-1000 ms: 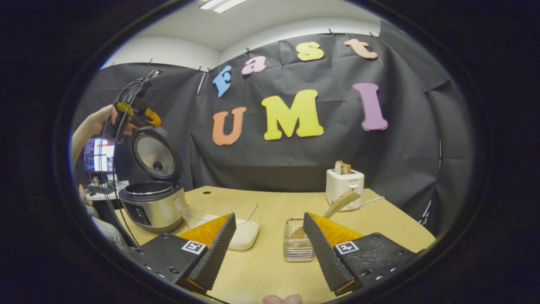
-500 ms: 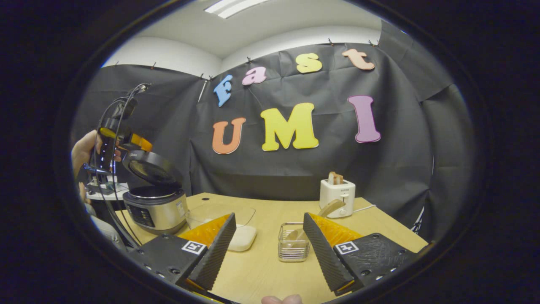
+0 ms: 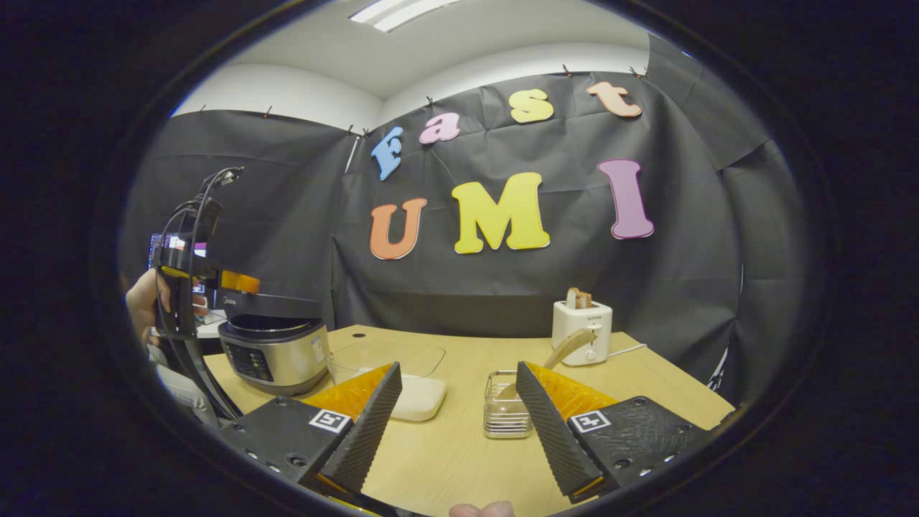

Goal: Close the left gripper, press the button to open the rice cooker; take a wooden spoon from the chopstick holder with the right hand, scoop a spoonful of rice and pour it into the rice cooker, then put the wooden spoon back into the chopstick holder.

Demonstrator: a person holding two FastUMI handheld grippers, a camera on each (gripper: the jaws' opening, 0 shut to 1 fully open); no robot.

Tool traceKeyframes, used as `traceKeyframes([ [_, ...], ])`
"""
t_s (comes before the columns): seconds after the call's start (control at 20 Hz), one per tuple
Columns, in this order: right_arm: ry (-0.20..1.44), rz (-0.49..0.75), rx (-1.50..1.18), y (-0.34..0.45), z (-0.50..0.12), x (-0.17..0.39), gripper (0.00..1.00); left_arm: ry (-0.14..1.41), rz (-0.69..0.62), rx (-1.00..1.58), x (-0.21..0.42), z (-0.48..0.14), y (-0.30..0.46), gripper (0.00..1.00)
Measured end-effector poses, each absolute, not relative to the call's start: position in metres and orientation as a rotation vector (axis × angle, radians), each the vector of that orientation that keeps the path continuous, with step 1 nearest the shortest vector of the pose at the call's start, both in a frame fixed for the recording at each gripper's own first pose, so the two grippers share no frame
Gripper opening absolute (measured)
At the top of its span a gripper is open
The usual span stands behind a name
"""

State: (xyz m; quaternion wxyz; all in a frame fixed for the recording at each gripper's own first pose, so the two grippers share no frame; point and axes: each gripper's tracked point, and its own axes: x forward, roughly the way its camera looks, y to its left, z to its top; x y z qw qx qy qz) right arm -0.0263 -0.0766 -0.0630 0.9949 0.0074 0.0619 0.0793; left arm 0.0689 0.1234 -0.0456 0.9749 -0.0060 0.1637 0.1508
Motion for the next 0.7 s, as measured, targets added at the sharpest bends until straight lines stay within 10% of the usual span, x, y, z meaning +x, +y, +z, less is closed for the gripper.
traceKeyframes([
  [0.7, 0.131, 0.165, 0.003, -0.07, -0.071, -0.023, 0.95, 0.329, 0.319, -0.014, 0.061, -0.071, 0.122, 1.0],
])
